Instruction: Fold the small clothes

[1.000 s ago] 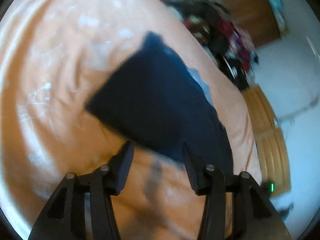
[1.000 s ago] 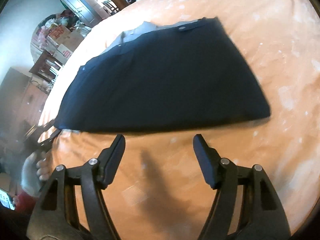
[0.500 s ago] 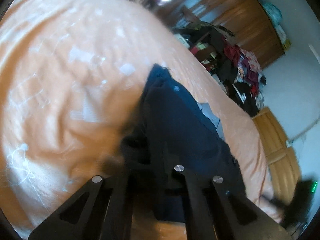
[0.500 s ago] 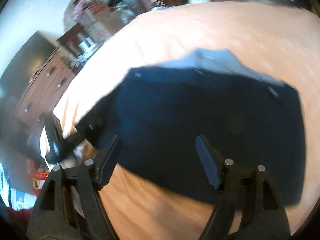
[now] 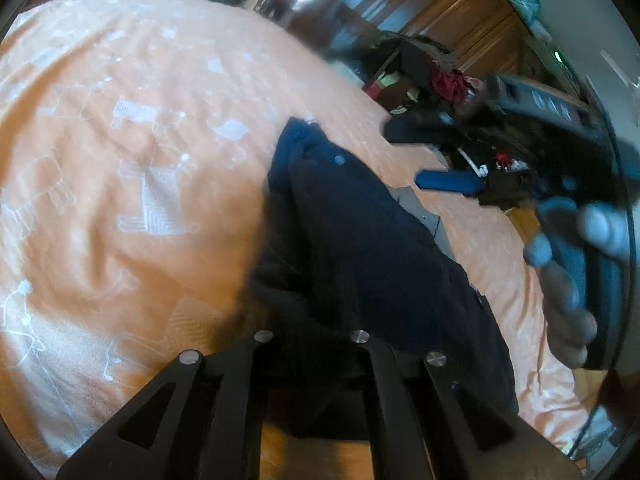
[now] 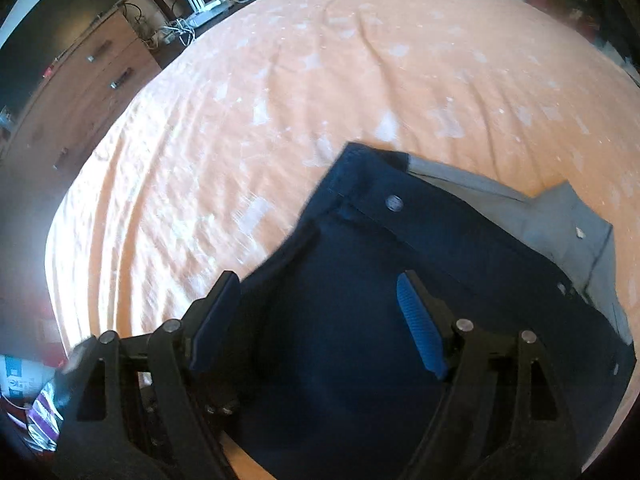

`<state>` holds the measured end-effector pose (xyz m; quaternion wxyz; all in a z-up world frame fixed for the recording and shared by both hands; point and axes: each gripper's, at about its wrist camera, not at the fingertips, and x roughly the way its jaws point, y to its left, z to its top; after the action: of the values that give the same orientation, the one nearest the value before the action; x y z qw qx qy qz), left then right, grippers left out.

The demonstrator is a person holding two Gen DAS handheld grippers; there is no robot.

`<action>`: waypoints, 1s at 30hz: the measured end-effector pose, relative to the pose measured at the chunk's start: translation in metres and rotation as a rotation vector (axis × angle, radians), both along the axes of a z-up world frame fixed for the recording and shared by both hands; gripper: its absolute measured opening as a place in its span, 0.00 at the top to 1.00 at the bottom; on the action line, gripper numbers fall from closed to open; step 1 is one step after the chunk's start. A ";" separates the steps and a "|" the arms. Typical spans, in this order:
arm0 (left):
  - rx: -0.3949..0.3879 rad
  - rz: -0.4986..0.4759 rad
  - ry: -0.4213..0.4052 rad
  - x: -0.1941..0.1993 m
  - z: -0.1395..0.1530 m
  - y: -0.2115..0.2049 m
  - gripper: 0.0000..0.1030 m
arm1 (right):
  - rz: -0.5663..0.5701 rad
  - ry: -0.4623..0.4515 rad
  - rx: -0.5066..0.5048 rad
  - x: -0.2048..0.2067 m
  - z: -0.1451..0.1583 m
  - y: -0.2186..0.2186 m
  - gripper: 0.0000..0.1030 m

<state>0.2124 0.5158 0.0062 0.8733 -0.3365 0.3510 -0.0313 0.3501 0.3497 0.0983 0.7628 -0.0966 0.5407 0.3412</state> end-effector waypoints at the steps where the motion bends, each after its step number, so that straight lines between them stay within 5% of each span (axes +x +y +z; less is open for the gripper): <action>1: -0.016 0.003 0.009 0.000 -0.003 0.002 0.95 | -0.009 0.002 0.022 -0.002 0.001 0.000 0.23; 13: -0.083 0.009 0.052 0.006 -0.017 0.008 0.84 | -0.121 -0.024 0.065 -0.032 0.003 -0.058 0.23; 19: -0.116 -0.017 0.045 0.006 -0.020 0.010 0.74 | -0.206 -0.120 -0.030 -0.060 -0.016 -0.107 0.23; 25: -0.143 -0.020 0.039 0.005 -0.021 0.014 0.72 | -0.370 -0.146 0.015 -0.094 -0.050 -0.143 0.22; 30: -0.151 -0.022 0.035 0.002 -0.021 0.016 0.70 | -0.324 -0.230 -0.035 -0.111 -0.065 -0.132 0.00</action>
<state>0.2141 0.5314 -0.0152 0.8386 -0.3982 0.3666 -0.0615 0.2390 0.2172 0.0333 0.8627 -0.0599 0.4644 0.1909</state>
